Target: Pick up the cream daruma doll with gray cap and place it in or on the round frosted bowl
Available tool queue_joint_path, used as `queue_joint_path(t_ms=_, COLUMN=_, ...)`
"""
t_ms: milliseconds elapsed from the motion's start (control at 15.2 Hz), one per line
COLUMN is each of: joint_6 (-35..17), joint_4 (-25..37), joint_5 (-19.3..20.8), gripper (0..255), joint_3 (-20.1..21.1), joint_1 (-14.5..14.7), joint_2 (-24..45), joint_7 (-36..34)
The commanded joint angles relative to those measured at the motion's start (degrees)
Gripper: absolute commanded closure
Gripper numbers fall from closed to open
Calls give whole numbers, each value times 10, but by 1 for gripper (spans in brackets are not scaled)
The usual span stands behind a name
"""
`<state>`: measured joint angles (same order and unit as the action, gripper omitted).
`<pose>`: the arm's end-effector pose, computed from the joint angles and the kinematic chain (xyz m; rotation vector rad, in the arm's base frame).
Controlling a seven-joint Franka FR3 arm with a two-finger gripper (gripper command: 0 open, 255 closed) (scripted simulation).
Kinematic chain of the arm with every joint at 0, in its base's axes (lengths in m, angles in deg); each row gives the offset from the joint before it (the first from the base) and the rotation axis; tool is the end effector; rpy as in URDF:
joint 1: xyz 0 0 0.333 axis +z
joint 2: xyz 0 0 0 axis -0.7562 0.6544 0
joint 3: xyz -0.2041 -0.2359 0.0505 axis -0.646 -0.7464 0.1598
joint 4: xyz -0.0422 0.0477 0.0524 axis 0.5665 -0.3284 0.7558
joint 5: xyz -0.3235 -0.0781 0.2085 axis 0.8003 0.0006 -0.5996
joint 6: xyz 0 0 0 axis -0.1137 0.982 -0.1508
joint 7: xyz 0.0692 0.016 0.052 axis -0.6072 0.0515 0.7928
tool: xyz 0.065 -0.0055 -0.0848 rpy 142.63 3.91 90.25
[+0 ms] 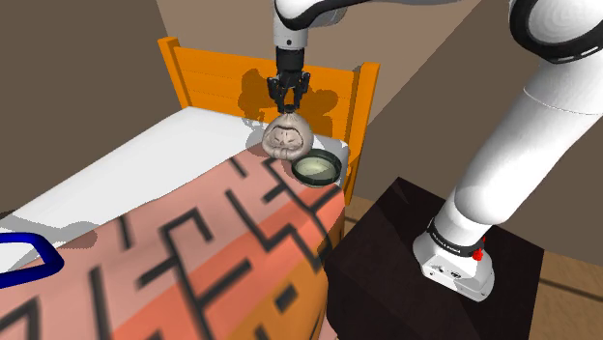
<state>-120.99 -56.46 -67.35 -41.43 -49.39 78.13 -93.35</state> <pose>0.5386 0.0899 0.5181 -3.0251 0.1316 0.0557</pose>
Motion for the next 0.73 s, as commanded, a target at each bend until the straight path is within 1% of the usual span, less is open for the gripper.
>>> queue_joint_path(t_ms=0, joint_6=7, joint_4=-16, joint_5=-2, gripper=255, joint_3=-15, joint_1=-13, joint_2=-21, joint_7=28)
queue_joint_path(t_ms=462, joint_6=42, joint_4=-36, joint_5=5, gripper=255, joint_3=-68, joint_1=-55, joint_2=-65, joint_7=118)
queue_joint_path(t_ms=528, joint_6=44, joint_4=-36, joint_5=6, gripper=255, joint_3=-70, joint_1=-56, joint_2=-66, joint_7=121)
queue_joint_path(t_ms=660, joint_6=28, joint_4=-51, joint_5=5, gripper=255, joint_3=-70, joint_1=-56, joint_2=-66, joint_7=123)
